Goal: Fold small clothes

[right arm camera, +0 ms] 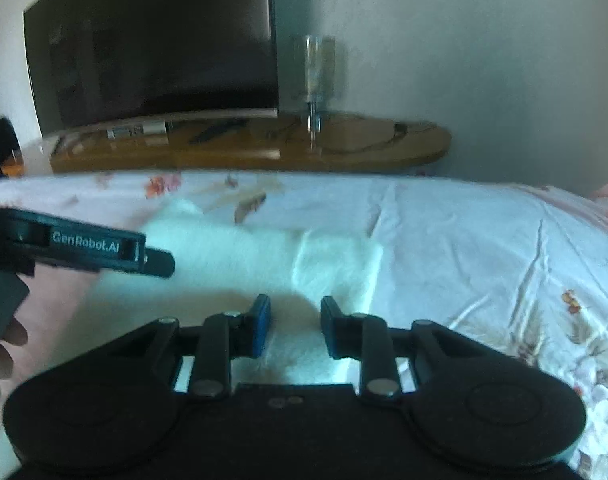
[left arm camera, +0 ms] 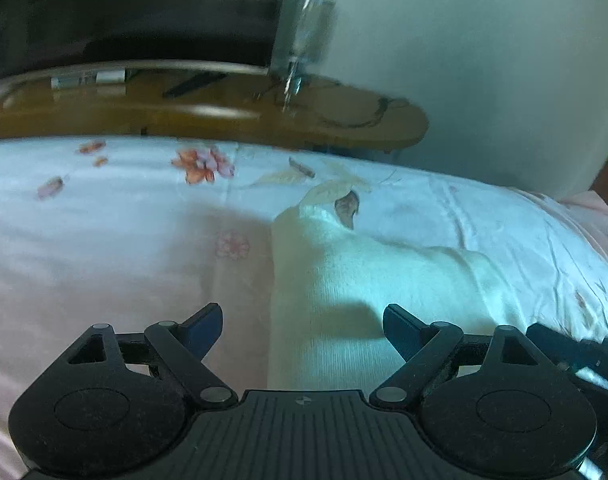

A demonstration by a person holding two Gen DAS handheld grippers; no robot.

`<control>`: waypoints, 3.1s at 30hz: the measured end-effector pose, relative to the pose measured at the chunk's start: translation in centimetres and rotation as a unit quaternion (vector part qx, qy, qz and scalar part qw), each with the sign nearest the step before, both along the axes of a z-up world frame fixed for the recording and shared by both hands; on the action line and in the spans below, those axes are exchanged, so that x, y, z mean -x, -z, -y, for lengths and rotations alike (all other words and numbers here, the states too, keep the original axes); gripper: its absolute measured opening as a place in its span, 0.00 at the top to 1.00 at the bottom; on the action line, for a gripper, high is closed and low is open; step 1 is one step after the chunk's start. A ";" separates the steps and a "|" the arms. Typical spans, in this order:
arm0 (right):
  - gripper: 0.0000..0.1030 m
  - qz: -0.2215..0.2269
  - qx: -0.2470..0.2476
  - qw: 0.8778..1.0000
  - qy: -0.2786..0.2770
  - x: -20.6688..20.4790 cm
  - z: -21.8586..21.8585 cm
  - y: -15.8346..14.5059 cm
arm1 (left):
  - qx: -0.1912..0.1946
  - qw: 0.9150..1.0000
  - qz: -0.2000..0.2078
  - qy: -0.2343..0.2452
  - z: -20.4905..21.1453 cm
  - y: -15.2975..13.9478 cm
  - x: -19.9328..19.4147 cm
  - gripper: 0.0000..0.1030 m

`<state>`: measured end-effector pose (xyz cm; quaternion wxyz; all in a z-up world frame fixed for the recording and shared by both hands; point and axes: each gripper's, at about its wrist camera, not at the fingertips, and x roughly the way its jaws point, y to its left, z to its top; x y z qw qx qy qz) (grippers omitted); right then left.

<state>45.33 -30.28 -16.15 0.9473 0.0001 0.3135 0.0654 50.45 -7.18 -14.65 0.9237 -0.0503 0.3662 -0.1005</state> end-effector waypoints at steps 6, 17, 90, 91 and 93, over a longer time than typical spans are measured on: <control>0.65 0.001 -0.002 1.000 -0.013 4.1 0.3 -0.8 | 0.005 1.000 -0.012 0.008 -2.4 1.2 4.5 0.16; 0.67 -0.054 -0.019 0.998 -0.012 10.1 0.7 0.8 | 0.011 0.999 -0.027 0.022 -2.1 2.6 7.6 0.16; 0.71 -0.043 -0.317 0.948 0.005 2.3 4.0 -1.1 | 0.188 0.980 -0.046 0.051 -5.2 -0.2 2.9 0.72; 0.71 -0.037 -0.316 0.948 0.002 2.5 3.6 -1.7 | 0.192 0.979 -0.039 0.051 -6.0 -0.8 3.2 0.72; 0.71 -0.030 -0.318 0.948 -0.007 2.8 2.5 -3.0 | 0.200 0.978 -0.033 0.048 -7.8 -1.9 3.7 0.72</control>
